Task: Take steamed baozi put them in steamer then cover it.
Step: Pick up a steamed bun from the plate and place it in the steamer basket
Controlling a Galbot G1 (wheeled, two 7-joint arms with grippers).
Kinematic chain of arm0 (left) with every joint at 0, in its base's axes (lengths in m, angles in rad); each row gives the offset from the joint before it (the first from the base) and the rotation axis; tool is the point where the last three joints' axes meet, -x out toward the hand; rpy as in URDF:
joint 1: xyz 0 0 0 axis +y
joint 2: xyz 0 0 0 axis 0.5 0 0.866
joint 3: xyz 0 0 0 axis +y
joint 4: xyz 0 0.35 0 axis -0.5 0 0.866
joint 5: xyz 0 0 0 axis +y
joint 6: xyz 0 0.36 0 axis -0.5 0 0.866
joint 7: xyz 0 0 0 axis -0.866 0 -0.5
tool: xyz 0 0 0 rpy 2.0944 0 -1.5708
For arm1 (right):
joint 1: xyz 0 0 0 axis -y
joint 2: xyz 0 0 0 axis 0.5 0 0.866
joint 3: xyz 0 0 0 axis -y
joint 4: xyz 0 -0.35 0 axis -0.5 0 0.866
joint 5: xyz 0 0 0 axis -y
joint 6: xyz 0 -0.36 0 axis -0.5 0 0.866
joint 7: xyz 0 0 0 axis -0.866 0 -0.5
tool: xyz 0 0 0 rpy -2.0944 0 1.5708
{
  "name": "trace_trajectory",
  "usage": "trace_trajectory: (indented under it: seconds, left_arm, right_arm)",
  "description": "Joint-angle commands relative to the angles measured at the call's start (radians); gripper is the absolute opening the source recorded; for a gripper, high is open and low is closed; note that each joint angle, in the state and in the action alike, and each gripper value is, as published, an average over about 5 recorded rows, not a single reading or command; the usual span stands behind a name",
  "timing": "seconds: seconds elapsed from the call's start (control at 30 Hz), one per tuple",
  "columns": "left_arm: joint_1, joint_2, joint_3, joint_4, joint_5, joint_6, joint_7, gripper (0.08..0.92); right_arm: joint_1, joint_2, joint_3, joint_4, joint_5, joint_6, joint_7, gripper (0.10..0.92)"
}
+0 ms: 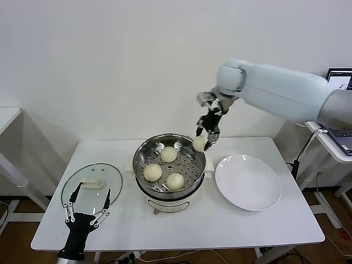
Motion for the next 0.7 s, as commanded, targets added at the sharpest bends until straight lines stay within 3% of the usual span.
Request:
trace_trajectory:
  seconds: [0.03, 0.7]
  left_arm:
    - [0.000, 0.001, -0.005, 0.003, -0.002, -0.003, -0.002, 0.823]
    - [-0.002, 0.001, -0.008, 0.006, -0.002, -0.008, -0.009, 0.823]
  right_arm:
    - [-0.027, 0.113, -0.081, 0.026, 0.018, -0.034, 0.057, 0.644]
    - [-0.138, 0.147, -0.094, -0.044, -0.036, -0.039, 0.142, 0.666]
